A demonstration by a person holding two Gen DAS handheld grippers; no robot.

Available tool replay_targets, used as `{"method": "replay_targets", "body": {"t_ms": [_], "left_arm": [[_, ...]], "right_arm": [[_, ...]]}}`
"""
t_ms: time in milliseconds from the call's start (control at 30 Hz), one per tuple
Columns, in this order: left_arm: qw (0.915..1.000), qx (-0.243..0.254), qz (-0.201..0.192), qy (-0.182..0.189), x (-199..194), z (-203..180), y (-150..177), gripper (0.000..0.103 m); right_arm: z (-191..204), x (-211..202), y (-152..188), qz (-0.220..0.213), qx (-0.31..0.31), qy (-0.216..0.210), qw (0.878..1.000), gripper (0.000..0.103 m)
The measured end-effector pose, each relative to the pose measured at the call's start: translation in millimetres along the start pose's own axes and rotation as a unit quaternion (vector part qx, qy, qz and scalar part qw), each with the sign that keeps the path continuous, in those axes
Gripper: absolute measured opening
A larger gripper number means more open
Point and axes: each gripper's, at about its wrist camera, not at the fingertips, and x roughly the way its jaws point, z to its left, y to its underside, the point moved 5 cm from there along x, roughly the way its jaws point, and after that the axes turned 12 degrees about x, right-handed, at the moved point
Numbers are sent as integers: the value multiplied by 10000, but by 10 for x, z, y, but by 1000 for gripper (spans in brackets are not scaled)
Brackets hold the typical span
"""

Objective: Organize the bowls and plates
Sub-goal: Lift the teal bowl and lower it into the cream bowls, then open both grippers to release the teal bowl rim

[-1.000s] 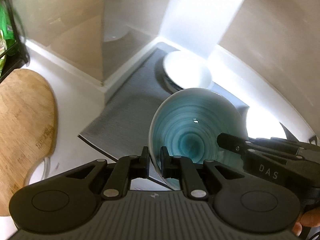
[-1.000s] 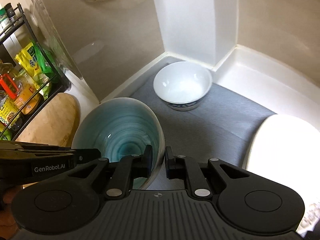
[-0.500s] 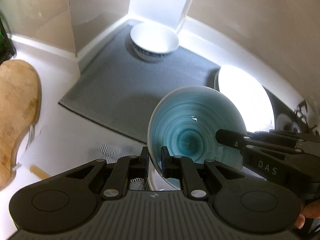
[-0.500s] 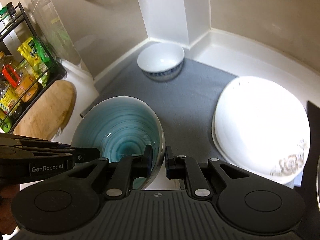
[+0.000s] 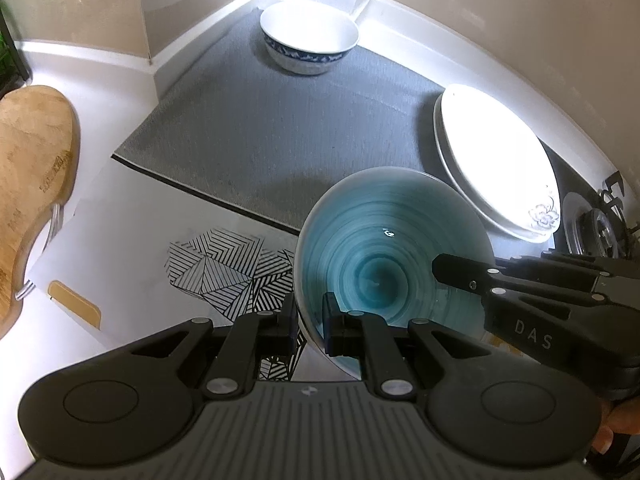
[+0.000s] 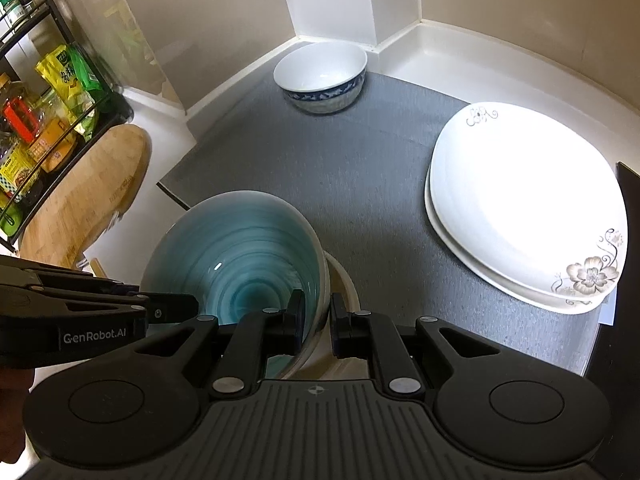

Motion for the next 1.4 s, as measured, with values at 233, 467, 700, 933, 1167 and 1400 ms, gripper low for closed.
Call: {"method": "replay_targets", "body": {"t_ms": [233, 467, 700, 933, 1167, 1400], "left_arm": [[10000, 45, 34, 8, 59, -8, -9, 13], [10000, 78, 45, -3, 68, -30, -17, 13], [10000, 62, 60, -3, 77, -38, -23, 13], [10000, 57, 73, -10, 74, -40, -30, 13], [9998, 92, -78, -161, -3, -40, -51, 14], [9982, -18, -453, -398, -168, 86, -125, 69]], "right_arm": [[-39, 33, 23, 20, 21, 54, 10000, 14], [-25, 48, 27, -14, 23, 65, 10000, 14], [-8, 37, 34, -23, 5, 110, 9999, 14], [22, 40, 45, -49, -94, 174, 9998, 14], [30, 30, 43, -82, -128, 318, 9994, 20], [2, -26, 12, -246, -97, 360, 9990, 44]]}}
